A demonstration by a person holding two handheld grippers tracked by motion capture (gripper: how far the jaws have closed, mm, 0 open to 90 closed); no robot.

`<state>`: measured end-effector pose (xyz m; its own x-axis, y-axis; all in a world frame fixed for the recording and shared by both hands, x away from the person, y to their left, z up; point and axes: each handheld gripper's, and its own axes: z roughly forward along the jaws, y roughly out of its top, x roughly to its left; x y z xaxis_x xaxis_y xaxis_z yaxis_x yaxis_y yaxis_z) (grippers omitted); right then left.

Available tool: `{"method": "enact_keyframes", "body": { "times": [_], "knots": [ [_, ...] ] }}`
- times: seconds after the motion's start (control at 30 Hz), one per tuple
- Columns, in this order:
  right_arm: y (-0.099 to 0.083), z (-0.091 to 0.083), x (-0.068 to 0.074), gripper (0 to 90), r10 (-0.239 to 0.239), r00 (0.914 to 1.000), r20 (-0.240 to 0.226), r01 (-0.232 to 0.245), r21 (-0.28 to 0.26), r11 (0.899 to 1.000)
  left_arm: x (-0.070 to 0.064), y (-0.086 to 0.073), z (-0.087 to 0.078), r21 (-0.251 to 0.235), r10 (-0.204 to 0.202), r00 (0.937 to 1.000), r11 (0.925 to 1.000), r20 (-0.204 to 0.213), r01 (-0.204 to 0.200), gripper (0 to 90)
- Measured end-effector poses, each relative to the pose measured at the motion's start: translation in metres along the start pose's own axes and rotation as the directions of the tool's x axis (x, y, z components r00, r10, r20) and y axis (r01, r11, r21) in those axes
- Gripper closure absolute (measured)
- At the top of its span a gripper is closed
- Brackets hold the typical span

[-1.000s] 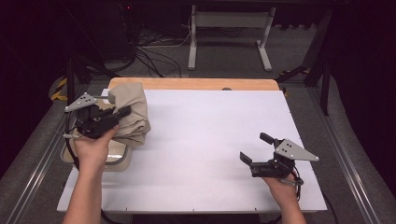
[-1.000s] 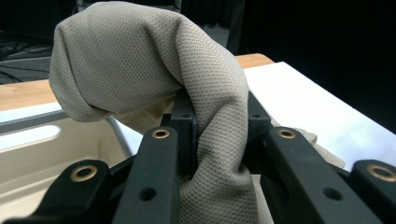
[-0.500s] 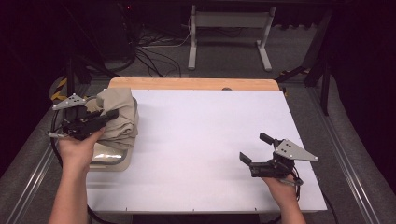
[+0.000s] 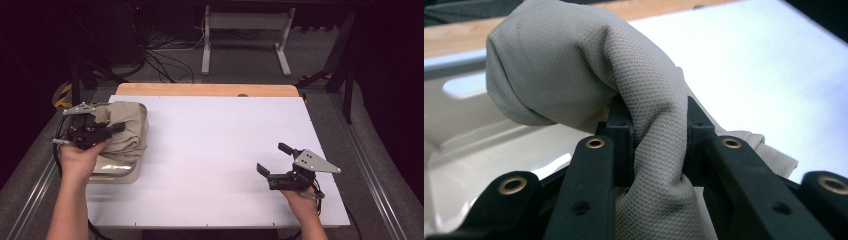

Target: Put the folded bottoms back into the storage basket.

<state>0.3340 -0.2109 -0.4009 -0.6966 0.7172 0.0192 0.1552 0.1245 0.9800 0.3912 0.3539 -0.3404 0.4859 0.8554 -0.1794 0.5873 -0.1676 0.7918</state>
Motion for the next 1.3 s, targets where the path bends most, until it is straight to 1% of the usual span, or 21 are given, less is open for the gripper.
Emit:
{"method": "enact_keyframes", "body": {
  "times": [0.2,0.23,0.33,0.47,0.57,0.6,0.63,0.67,0.7,0.73,0.77,0.8,0.83,0.87,0.9,0.93,1.03,1.13,1.2,1.23,1.3],
  "knots": [
    [0.000,0.000,0.000,0.0,-0.002,1.0000,-0.002,0.002,0.000,1.000,0.005,-0.002,0.004,0.053,0.020,0.9989,0.9985,-0.041,-0.018,72.9],
    [0.000,0.001,0.001,0.0,-0.002,1.0000,-0.003,0.002,0.001,1.000,0.006,-0.002,0.006,0.078,0.037,0.9979,0.9964,-0.053,-0.033,72.9],
    [0.000,0.001,0.001,0.0,-0.004,1.0000,-0.005,0.004,0.005,1.000,0.006,-0.003,0.010,0.120,0.063,0.9954,0.9913,-0.072,-0.054,72.9],
    [0.000,0.001,0.001,0.0,-0.002,1.0000,-0.007,0.002,0.004,1.000,0.010,-0.004,0.015,0.165,0.072,0.9935,0.9847,-0.088,-0.057,72.5],
    [0.000,0.001,0.002,0.0,-0.003,1.0000,-0.004,0.003,0.007,1.000,0.009,-0.006,0.021,0.213,0.103,0.9882,0.9740,-0.113,-0.077,72.6],
    [-0.001,0.001,0.002,0.0,-0.003,1.0000,-0.007,0.003,0.006,1.000,0.009,-0.007,0.022,0.225,0.104,0.9878,0.9713,-0.116,-0.076,72.6],
    [-0.001,0.001,0.001,0.0,-0.004,1.0000,-0.006,0.004,0.006,1.000,0.009,-0.007,0.024,0.243,0.121,0.9847,0.9662,-0.125,-0.087,72.3],
    [-0.001,0.001,0.001,0.0,-0.005,1.0000,-0.007,0.005,0.005,1.000,0.009,-0.008,0.026,0.252,0.123,0.9833,0.9638,-0.134,-0.086,70.9],
    [-0.001,0.001,0.001,0.0,-0.002,1.0000,-0.007,0.002,0.004,1.000,0.011,-0.009,0.029,0.282,0.123,0.9783,0.9566,-0.167,-0.072,66.7],
    [-0.001,0.001,0.001,0.0,-0.001,1.0000,-0.007,0.001,0.003,1.000,0.013,-0.009,0.032,0.307,0.111,0.9720,0.9506,-0.207,-0.044,53.5],
    [0.000,0.001,0.002,0.0,-0.001,1.0000,-0.007,0.001,0.003,1.000,0.014,-0.009,0.033,0.314,0.103,0.9633,0.9492,-0.248,-0.021,39.0],
    [0.000,0.001,0.002,0.0,-0.003,1.0000,-0.008,0.003,0.003,1.000,0.017,-0.009,0.033,0.317,0.088,0.9538,0.9485,-0.287,0.007,29.7],
    [0.000,0.001,0.002,0.0,-0.006,0.9999,-0.009,0.006,0.005,1.000,0.019,-0.009,0.031,0.302,0.070,0.9484,0.9528,-0.309,0.028,27.6],
    [-0.001,0.001,0.001,0.0,-0.004,1.0000,-0.008,0.005,0.006,1.000,0.019,-0.009,0.029,0.278,0.057,0.9439,0.9598,-0.325,0.038,27.5],
    [-0.001,0.001,0.001,0.0,-0.004,1.0000,-0.006,0.004,0.005,1.000,0.019,-0.009,0.027,0.269,0.054,0.9430,0.9623,-0.329,0.039,26.1],
    [-0.001,0.001,0.001,0.0,0.000,1.0000,-0.005,0.000,0.005,1.000,0.018,-0.009,0.025,0.257,0.050,0.9427,0.9655,-0.330,0.039,24.9],
    [-0.001,0.001,0.000,0.0,0.001,1.0000,-0.004,0.000,0.005,1.000,0.014,-0.010,0.020,0.211,0.040,0.9487,0.9771,-0.314,0.029,22.1],
    [-0.001,0.001,0.001,0.0,-0.005,1.0000,-0.007,0.005,0.006,1.000,0.010,-0.012,0.015,0.158,0.018,0.9617,0.9872,-0.274,0.026,19.6],
    [-0.001,0.001,0.002,0.0,-0.006,1.0000,-0.006,0.006,0.008,1.000,0.006,-0.015,0.012,0.118,-0.020,0.9732,0.9919,-0.229,0.048,16.2],
    [-0.001,0.001,0.002,0.0,-0.004,1.0000,-0.007,0.004,0.007,1.000,0.003,-0.018,0.011,0.091,-0.038,0.9819,0.9943,-0.186,0.056,15.4],
    [-0.001,0.001,0.001,0.0,-0.006,1.0000,-0.007,0.006,0.004,1.000,-0.004,-0.022,0.007,0.060,-0.039,0.9882,0.9971,-0.148,0.048,14.1]
  ]
}}
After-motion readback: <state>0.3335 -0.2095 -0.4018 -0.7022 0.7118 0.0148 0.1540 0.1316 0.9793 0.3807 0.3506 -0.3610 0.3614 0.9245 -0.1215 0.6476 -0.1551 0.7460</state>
